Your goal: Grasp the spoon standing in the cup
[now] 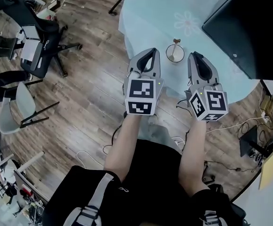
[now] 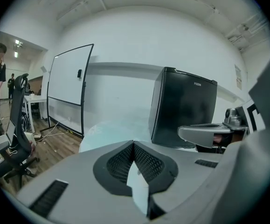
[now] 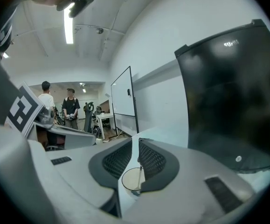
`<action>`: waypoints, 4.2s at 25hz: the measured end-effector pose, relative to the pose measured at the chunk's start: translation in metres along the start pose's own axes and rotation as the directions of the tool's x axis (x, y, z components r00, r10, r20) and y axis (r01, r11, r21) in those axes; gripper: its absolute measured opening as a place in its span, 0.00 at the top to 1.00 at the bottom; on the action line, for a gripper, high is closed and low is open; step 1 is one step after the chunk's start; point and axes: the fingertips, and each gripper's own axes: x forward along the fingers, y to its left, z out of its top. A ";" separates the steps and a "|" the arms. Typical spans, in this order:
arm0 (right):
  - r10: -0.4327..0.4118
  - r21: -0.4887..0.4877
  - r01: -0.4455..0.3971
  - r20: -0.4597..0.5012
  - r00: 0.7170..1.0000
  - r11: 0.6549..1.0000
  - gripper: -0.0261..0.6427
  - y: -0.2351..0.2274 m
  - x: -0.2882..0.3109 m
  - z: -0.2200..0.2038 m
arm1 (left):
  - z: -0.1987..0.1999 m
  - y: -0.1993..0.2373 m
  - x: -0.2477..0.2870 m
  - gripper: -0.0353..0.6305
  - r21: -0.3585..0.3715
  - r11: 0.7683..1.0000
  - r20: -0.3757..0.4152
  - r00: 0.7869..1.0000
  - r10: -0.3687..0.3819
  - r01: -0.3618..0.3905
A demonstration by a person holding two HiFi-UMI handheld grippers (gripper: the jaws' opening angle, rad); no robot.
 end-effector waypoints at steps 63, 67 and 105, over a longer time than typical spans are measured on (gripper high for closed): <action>0.084 -0.090 -0.102 -0.186 0.979 0.991 0.76 -0.020 0.090 0.000 | 0.053 0.011 0.112 0.94 0.036 0.983 0.000 0.984 -0.179 0.179; 0.083 -0.098 -0.097 -0.137 0.987 0.990 0.76 -0.021 0.086 0.019 | 0.068 0.007 0.110 0.94 0.050 0.981 0.028 0.981 -0.190 0.189; 0.078 -0.282 -0.038 0.132 0.988 0.959 0.76 -0.003 0.066 0.143 | 0.169 0.005 0.066 0.94 0.142 0.967 0.262 0.934 -0.244 0.212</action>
